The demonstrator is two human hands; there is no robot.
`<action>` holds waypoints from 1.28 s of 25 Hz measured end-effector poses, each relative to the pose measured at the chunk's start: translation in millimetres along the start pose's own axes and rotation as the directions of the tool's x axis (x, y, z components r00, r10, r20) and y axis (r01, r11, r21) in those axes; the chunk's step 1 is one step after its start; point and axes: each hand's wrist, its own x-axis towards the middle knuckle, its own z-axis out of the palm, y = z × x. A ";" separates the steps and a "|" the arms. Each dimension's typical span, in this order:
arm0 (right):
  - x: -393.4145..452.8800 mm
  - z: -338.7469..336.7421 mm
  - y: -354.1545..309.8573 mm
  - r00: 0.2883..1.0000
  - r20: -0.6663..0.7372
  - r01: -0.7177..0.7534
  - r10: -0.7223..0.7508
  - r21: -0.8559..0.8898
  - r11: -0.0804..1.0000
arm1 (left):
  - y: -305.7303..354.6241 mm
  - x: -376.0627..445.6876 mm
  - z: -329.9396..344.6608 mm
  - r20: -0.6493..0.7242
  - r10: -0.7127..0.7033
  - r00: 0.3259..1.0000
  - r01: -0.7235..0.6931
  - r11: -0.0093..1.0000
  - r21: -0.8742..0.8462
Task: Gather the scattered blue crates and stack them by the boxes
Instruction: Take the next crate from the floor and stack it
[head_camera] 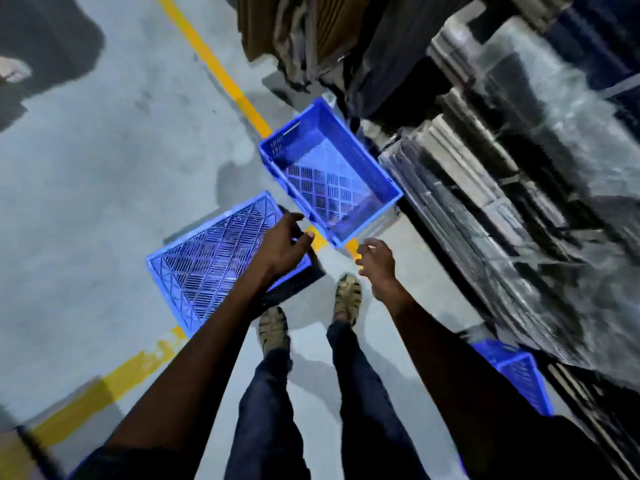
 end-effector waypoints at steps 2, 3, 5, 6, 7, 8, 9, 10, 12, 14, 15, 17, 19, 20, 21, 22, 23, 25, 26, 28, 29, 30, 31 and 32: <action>63.7 14.4 20.7 0.999 0.013 -0.048 0.050 -0.118 0.992 | -27.7 60.5 27.3 0.000 -0.088 0.996 0.088 0.996 0.009; 92.5 20.8 25.4 0.998 0.017 -0.062 0.065 -0.139 0.988 | -44.9 93.8 46.0 -0.001 -0.128 0.992 0.128 0.992 0.015; 158.4 37.2 43.1 0.997 -0.015 -0.083 0.082 -0.155 0.984 | -84.1 157.2 85.1 -0.005 -0.196 0.981 0.196 0.980 0.036; 191.5 46.0 52.6 0.992 -0.079 -0.109 0.100 -0.128 0.986 | -103.9 188.2 106.1 0.002 -0.226 0.974 0.226 0.973 0.040; 226.2 54.5 65.0 0.976 -0.165 -0.154 0.143 -0.054 0.987 | -122.8 217.2 129.7 0.012 -0.248 0.969 0.247 0.968 0.039; 260.3 63.0 79.1 0.950 -0.238 -0.200 0.201 0.027 0.979 | -140.9 242.4 153.3 0.020 -0.264 0.964 0.263 0.964 0.050; 287.8 69.0 89.5 0.925 -0.275 -0.246 0.263 0.093 0.965 | -156.2 262.7 172.7 0.025 -0.266 0.964 0.264 0.962 0.066; 310.8 74.3 98.8 0.909 -0.290 -0.270 0.298 0.134 0.954 | -170.5 278.8 188.8 0.029 -0.274 0.961 0.271 0.959 0.082; 349.8 88.2 118.0 0.918 -0.288 -0.246 0.274 0.131 0.960 | -199.6 305.7 213.4 0.013 -0.267 0.964 0.264 0.958 0.110; 368.8 90.2 133.6 0.933 -0.294 -0.187 0.209 0.101 0.977 | -215.4 320.7 228.2 -0.010 -0.283 0.959 0.282 0.952 0.120; 374.5 90.4 138.9 0.939 -0.289 -0.173 0.188 0.077 0.982 | -217.7 324.0 232.2 -0.018 -0.291 0.957 0.291 0.947 0.136; 389.3 90.6 142.4 0.949 -0.242 -0.178 0.201 0.113 0.978 | -215.3 324.6 234.1 -0.044 -0.299 0.953 0.302 0.937 0.174; 424.2 93.6 163.4 0.949 -0.141 -0.253 0.283 0.196 0.947 | -207.8 319.6 231.2 -0.110 -0.250 0.962 0.270 0.932 0.240; 430.7 95.4 169.3 0.946 -0.093 -0.285 0.309 0.208 0.935 | -203.6 314.1 228.8 -0.165 -0.211 0.964 0.251 0.926 0.281; 425.7 99.9 170.2 0.949 -0.088 -0.277 0.302 0.222 0.935 | -198.8 307.6 226.3 -0.230 -0.167 0.959 0.236 0.919 0.316; 406.7 104.1 159.3 0.949 -0.148 -0.235 0.277 0.249 0.940 | -191.1 300.4 222.7 -0.300 -0.121 0.946 0.225 0.913 0.340; 378.4 107.9 140.9 0.942 -0.211 -0.200 0.259 0.265 0.943 | -182.4 293.8 217.5 -0.354 -0.080 0.932 0.213 0.911 0.353; 321.9 114.4 100.5 0.940 -0.250 -0.180 0.234 0.219 0.959 | -164.4 284.9 206.7 -0.419 0.011 0.908 0.153 0.923 0.354; 305.0 118.7 86.2 0.939 -0.262 -0.173 0.224 0.204 0.964 | -156.1 282.4 201.0 -0.434 0.073 0.898 0.095 0.931 0.353; 276.4 121.3 58.8 0.927 -0.316 -0.160 0.202 0.153 0.975 | -140.1 275.6 186.3 -0.437 0.227 0.870 -0.051 0.924 0.378; 261.8 117.9 42.6 0.918 -0.350 -0.154 0.187 0.122 0.981 | -133.7 272.4 176.8 -0.447 0.286 0.848 -0.102 0.915 0.390; 246.5 110.0 28.6 0.917 -0.367 -0.131 0.156 0.092 0.987 | -125.0 267.3 164.9 -0.466 0.319 0.825 -0.135 0.913 0.385; 230.3 102.2 18.4 0.922 -0.365 -0.114 0.129 0.061 0.992 | -118.5 261.7 152.5 -0.478 0.326 0.816 -0.146 0.916 0.375; 214.1 94.0 13.6 0.927 -0.358 -0.114 0.113 0.018 0.993 | -115.3 256.2 140.4 -0.483 0.326 0.812 -0.147 0.917 0.371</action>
